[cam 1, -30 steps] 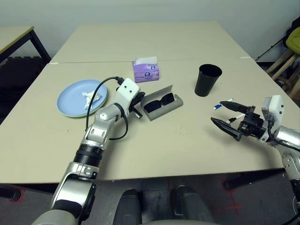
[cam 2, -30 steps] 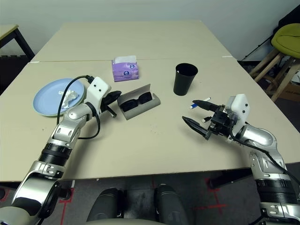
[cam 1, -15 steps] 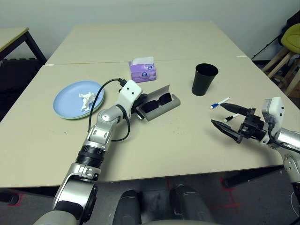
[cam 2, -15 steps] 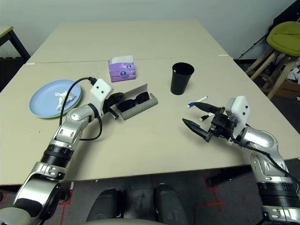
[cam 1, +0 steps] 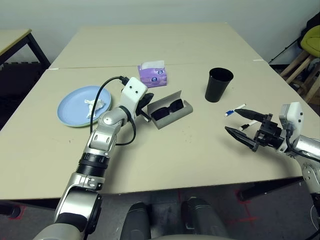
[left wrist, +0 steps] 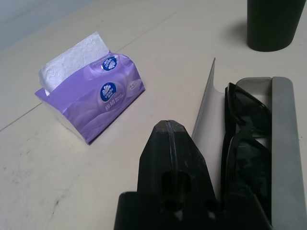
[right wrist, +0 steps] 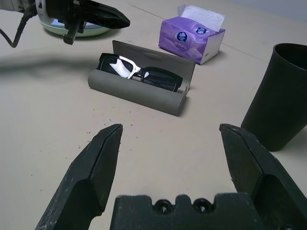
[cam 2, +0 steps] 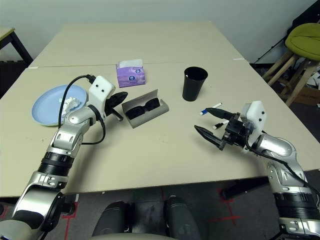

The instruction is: Organize and tidy the items on the table.

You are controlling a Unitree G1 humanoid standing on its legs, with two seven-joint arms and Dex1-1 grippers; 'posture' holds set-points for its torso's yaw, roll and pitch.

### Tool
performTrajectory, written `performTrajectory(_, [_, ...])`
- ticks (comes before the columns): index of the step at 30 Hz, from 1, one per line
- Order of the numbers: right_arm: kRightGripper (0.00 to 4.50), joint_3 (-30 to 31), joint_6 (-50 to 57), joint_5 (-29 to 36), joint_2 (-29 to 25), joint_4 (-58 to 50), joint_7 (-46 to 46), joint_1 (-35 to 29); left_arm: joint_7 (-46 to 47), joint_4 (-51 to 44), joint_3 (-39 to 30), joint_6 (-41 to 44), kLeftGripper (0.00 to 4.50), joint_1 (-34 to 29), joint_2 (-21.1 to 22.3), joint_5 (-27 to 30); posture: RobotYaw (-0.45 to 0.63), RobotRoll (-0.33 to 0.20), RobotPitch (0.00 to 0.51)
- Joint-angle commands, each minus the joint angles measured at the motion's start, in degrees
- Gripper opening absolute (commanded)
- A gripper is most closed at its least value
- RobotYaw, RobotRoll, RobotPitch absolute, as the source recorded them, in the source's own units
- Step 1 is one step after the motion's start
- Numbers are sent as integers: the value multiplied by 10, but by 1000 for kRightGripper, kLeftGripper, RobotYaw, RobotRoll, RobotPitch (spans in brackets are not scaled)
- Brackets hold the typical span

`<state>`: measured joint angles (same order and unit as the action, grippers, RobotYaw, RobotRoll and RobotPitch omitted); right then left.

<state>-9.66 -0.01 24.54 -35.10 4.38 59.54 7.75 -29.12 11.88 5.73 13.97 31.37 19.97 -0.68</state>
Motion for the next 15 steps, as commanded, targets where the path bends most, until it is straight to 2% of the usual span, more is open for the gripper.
performTrajectory(1, [4500,-4,5,3,-7,-6,3,-9,9,6,15,-1,17,3,-8,-15,-36,0,79])
performTrajectory(15, [4500,-10,18,10,-11,-28,-3,-27,59,47,29,-16,17,19,-12,-67,-54,0,90])
